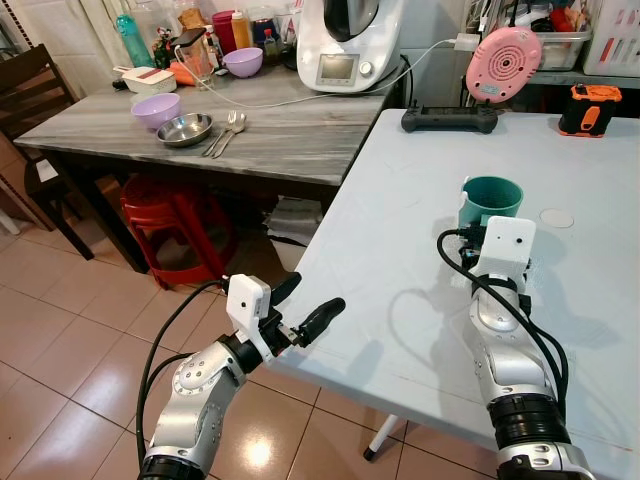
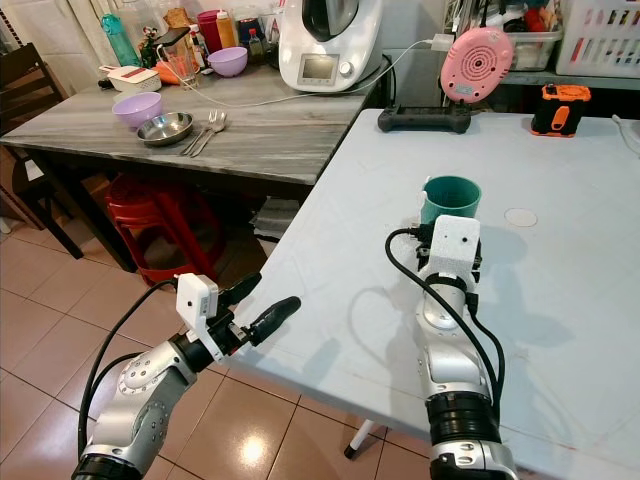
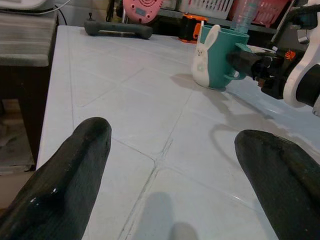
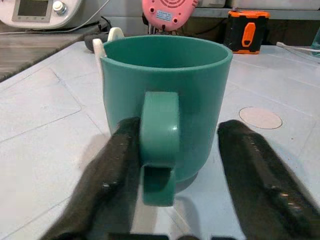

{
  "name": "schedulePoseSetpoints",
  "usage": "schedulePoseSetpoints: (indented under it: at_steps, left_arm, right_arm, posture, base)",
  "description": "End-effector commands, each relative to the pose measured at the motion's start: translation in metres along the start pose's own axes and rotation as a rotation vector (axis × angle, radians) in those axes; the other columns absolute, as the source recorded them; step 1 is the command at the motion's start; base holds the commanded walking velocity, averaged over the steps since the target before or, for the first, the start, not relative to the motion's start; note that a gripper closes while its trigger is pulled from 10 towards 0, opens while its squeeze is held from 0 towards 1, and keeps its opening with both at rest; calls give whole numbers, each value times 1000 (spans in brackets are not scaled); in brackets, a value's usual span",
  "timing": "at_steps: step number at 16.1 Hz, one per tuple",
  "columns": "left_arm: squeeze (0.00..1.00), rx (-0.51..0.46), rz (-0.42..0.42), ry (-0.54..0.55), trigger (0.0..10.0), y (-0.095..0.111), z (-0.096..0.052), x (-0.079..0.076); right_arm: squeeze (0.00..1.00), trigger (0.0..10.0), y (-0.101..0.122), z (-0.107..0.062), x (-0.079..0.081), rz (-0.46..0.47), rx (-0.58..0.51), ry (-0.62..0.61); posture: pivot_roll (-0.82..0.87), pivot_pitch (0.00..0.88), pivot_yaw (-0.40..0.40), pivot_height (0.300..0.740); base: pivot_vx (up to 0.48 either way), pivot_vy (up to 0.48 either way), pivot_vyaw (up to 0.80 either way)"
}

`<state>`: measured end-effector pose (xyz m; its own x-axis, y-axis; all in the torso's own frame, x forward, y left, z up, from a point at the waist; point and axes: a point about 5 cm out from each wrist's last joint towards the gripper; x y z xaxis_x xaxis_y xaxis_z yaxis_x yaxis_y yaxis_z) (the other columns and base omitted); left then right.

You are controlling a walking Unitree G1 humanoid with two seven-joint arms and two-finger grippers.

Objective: Setting the table

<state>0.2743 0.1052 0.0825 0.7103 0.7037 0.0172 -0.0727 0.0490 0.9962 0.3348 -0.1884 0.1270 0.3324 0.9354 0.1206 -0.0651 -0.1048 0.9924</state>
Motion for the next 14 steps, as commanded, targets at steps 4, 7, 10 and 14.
schedulePoseSetpoints:
  at_steps: [4, 7, 10, 14]
  left_arm:
    - [0, 5, 9, -16, 10000, 1, -1, 2]
    - [0, -19, -14, -58, 10000, 3, 0, -2]
    - [0, -22, -18, -74, 10000, 4, 0, -3]
    - [0, -18, -24, -93, 10000, 3, -2, -4]
  right_arm:
    - [0, 0, 2, 2, 8, 11, -13, 10]
    - [0, 0, 2, 2, 6, 11, -15, 6]
    - [0, 0, 2, 3, 6, 12, -18, 3]
    - [0, 0, 2, 2, 6, 30, -19, 10]
  posture:
    - [-106, 0, 141, 740]
    - [-107, 0, 143, 740]
    - [-109, 0, 144, 740]
    - [-112, 0, 141, 740]
  base:
    - [0, 0, 0]
    - [0, 0, 0]
    - [0, 0, 0]
    - [0, 0, 0]
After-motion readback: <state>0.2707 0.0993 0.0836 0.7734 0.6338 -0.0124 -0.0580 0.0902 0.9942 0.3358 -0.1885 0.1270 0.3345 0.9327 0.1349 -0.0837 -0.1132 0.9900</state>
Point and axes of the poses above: a point about 5 cm out from each wrist's last joint towards the gripper, its own z axis pointing out of the wrist towards the gripper, its own y axis along the axis of the wrist's last joint, x = y × z, and after that the axes turned 14 degrees about z, right-handed
